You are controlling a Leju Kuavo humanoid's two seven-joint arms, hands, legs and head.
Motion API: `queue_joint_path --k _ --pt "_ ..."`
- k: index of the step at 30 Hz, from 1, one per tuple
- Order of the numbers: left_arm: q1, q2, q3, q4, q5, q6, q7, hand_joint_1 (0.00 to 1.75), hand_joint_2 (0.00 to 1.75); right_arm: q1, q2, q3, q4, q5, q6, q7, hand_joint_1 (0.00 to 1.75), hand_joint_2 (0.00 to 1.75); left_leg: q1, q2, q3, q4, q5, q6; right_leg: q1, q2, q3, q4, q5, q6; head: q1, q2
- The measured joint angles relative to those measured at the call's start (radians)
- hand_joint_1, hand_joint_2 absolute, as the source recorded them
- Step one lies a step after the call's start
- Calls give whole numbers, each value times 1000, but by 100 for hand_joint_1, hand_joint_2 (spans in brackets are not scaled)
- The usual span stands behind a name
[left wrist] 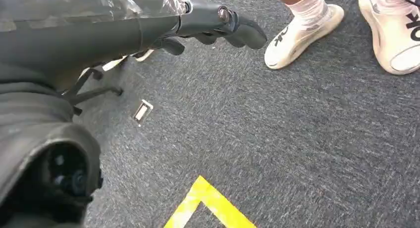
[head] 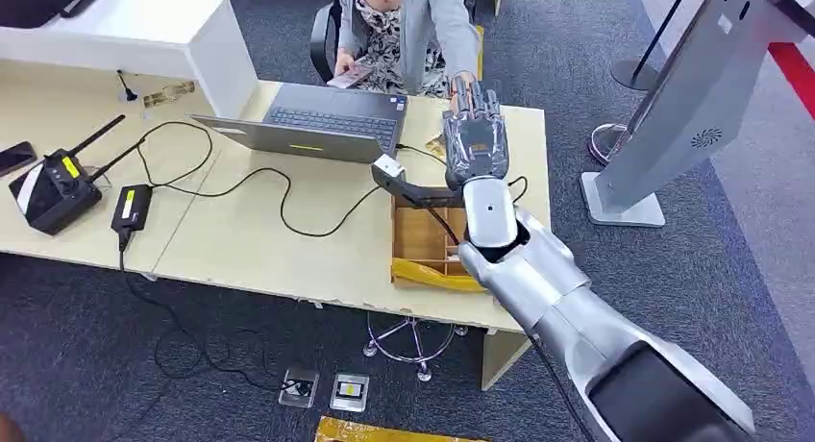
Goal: Pass the card to the sensor for recognition and then transmit it.
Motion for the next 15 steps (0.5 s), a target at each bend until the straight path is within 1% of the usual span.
queue_joint_path --k 7,9,11,12,13,15 --pt "7 -1 0 0 3 8 -6 0 0 -5 16 11 14 19 5 11 0 0 0 0 0 0 0 0 0 0 0 0 0 0 0 0" --pt "8 -1 0 0 4 9 -6 0 0 -5 15 11 14 21 8 -2 0 0 0 0 0 0 0 0 0 0 0 0 0 0 0 0" --pt "11 -1 0 0 7 9 -7 0 0 -5 16 11 16 8 5 -29 0 0 0 0 0 0 0 0 0 0 0 0 0 0 0 0" --pt "12 -1 1 0 7 9 -8 0 0 -5 16 11 17 3 -8 -32 0 0 0 0 0 0 0 0 0 0 0 0 0 0 0 0" --pt "14 -2 1 0 9 9 -9 0 0 -4 15 11 17 -16 -47 -40 0 0 0 0 0 0 0 0 0 0 0 0 0 0 0 0" --pt "21 -3 1 0 10 9 -10 0 0 -4 11 4 18 -80 -170 -80 0 0 0 0 1 0 0 0 0 0 -1 0 0 0 0 0"
